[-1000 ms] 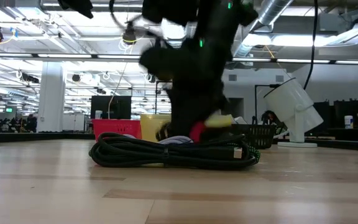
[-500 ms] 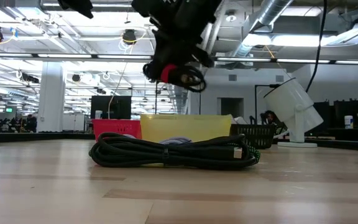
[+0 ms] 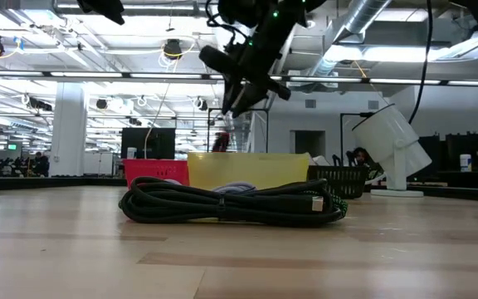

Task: Pick and place items into bin
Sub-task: Put the top black USB cable into the yellow bin, then put the white USB cable into the yellow bin

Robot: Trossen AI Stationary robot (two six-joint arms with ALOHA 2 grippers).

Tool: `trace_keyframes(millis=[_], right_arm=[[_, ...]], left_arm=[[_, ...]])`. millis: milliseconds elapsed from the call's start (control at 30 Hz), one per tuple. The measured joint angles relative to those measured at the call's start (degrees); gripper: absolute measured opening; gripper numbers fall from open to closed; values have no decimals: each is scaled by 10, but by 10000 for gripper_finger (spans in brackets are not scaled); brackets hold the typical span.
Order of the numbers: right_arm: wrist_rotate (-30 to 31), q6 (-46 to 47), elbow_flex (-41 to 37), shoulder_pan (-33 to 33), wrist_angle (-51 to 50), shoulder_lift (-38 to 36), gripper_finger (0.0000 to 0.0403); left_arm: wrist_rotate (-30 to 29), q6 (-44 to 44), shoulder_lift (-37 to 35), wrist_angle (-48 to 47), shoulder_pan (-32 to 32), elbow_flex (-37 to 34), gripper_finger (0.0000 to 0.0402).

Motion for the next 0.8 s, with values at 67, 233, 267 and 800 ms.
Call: trace_keyframes(millis=[67,233,267,800], right_arm=[[0,4,-7,-5,6,-1,101],[-3,4,-19,-7,-15,-1,100],[-6,4,-19,-6,-27,-1,100],[-193,16,-20,128,-137,-2,101]], left_arm=[[0,0,0,0,0,0,220],[0,0,0,0,0,0,220],[0,0,0,0,0,0,220],[0,0,0,0,0,0,220]])
